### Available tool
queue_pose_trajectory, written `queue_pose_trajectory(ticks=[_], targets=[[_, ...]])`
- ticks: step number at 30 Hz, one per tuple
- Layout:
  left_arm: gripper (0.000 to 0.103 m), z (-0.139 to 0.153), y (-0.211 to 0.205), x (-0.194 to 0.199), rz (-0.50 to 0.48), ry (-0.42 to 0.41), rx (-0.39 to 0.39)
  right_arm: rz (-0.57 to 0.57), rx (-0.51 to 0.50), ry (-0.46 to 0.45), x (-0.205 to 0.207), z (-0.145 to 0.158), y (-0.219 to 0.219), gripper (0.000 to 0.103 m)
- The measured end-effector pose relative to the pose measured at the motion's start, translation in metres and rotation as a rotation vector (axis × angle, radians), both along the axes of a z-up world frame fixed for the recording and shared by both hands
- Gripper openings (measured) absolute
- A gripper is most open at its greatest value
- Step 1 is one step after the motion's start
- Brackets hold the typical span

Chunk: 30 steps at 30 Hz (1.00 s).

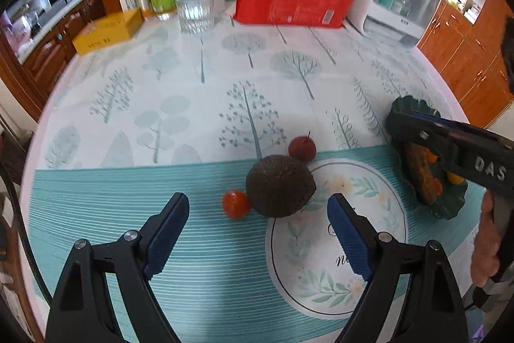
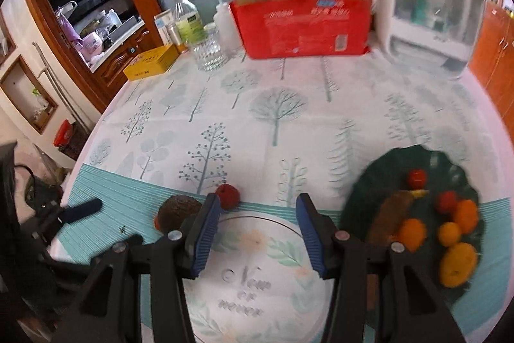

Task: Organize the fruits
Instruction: 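Grasp a red strawberry-like fruit with the right tool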

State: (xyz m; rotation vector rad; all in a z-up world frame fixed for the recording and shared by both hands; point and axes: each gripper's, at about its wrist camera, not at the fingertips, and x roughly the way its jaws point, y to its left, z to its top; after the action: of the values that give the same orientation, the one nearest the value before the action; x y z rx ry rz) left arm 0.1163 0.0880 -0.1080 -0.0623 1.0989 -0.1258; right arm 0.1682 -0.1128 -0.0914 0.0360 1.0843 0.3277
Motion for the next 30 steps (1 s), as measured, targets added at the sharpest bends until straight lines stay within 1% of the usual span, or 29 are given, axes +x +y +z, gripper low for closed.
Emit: queue_pose_trajectory(ticks=[4, 8, 11, 13, 15, 16, 17, 18, 22, 25, 30], targets=[[0.087, -0.025, -0.004, 0.011, -0.012, 0.048, -0.032, 0.025, 0.014, 0.056, 0.016, -0.026, 0.016, 0.049], [0.087, -0.045, -0.009, 0.022, -0.024, 0.076, -0.023, 0.063, 0.035, 0.105, 0.027, -0.049, 0.034, 0.049], [0.087, -0.052, -0.011, 0.028, -0.042, 0.080, -0.019, 0.069, 0.031, 0.144, 0.036, -0.066, 0.044, 0.049], [0.087, -0.054, -0.012, 0.031, -0.049, 0.078, -0.018, 0.073, 0.033, 0.179, 0.042, -0.078, 0.048, 0.047], [0.087, -0.055, -0.012, 0.033, -0.058, 0.076, -0.028, 0.074, 0.034, 0.211, 0.047, -0.088, 0.051, 0.038], [0.087, -0.055, -0.013, 0.035, -0.060, 0.074, -0.030, 0.075, 0.040, 0.232, 0.049, -0.093, 0.051, 0.036], [0.087, -0.055, -0.013, 0.037, -0.063, 0.071, -0.030, 0.077, 0.048, 0.241, 0.049, -0.096, 0.052, 0.033], [0.087, -0.054, -0.013, 0.038, -0.065, 0.069, -0.029, 0.078, 0.045, 0.226, 0.049, -0.096, 0.052, 0.032], [0.087, -0.056, -0.015, 0.043, -0.083, 0.064, -0.021, 0.081, 0.028, 0.218, 0.047, -0.095, 0.051, 0.031], [0.087, -0.060, -0.017, 0.047, -0.095, 0.069, -0.009, 0.049, 0.012, 0.204, 0.045, -0.092, 0.041, 0.031], [0.087, -0.068, -0.023, 0.054, -0.118, 0.072, -0.001, -0.013, 0.024, 0.189, 0.041, -0.084, 0.016, 0.031]])
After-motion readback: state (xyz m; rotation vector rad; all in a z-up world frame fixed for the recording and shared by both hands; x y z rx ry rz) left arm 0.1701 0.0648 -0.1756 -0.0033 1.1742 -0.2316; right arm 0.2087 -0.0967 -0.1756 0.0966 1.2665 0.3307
